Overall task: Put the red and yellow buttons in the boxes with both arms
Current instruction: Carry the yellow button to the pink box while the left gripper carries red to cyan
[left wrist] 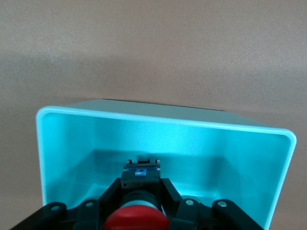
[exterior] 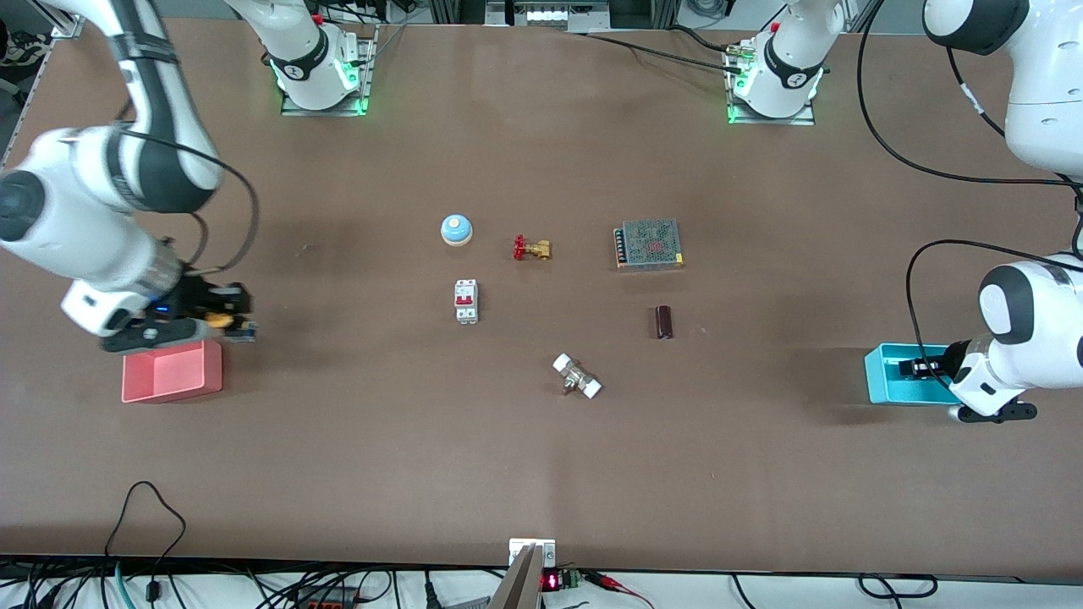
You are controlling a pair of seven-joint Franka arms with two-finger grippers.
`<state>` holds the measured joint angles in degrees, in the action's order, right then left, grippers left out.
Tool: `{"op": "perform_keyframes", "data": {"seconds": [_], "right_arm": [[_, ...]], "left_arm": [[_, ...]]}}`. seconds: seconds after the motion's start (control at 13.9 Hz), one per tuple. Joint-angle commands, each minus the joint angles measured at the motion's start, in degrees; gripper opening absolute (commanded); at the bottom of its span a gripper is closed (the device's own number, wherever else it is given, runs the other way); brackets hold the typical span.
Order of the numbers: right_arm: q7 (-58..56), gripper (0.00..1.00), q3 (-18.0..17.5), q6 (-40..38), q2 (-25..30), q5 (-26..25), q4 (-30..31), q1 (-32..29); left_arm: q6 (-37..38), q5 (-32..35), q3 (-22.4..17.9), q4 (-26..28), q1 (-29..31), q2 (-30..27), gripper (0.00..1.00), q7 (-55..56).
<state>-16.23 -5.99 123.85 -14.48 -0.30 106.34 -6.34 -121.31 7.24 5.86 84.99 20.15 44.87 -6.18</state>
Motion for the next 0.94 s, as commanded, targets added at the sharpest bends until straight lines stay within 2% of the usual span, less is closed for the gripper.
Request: {"op": "perform_keyframes", "data": {"seconds": [0.0,0.07,0.14,0.22,0.29,0.58,0.86], "right_arm": [[-11.42,0.26,-1.13,0.25,-2.65,-0.31,-1.74,-4.81],[-13.55,0.26,-1.13,1.56,-3.88,-1.53,-2.36,-6.21],[-14.79,0.26,-1.13,3.49,-4.93,-3.28,-2.45,-7.18],[-15.75,0.26,-1.13,5.25,-5.99,-4.52,-2.45,-8.32],[-17.07,0.26,-1.13,6.39,-6.87,-4.71,-2.45,-9.12],[-15.69,0.26,-0.96,6.93,-9.07,-3.74,-2.45,-10.27],[-13.22,0.26,0.44,8.51,-11.27,-3.48,-2.54,-10.71]], "left_arm": [[0.19,0.85,0.55,-1.32,0.51,0.92,0.25,-1.03],[0.2,0.76,0.55,-1.32,0.42,0.92,0.3,-1.03],[0.2,0.67,0.55,-1.32,0.42,0.92,0.42,-1.03],[0.2,0.67,0.55,-1.32,0.42,0.92,0.85,-1.03],[0.28,0.76,0.55,-1.32,0.51,0.92,1.0,-1.03],[1.07,0.76,0.64,-1.49,0.59,-0.13,1.0,-1.12],[5.1,0.76,1.43,-2.02,0.51,-4.43,1.0,-1.03]]}}
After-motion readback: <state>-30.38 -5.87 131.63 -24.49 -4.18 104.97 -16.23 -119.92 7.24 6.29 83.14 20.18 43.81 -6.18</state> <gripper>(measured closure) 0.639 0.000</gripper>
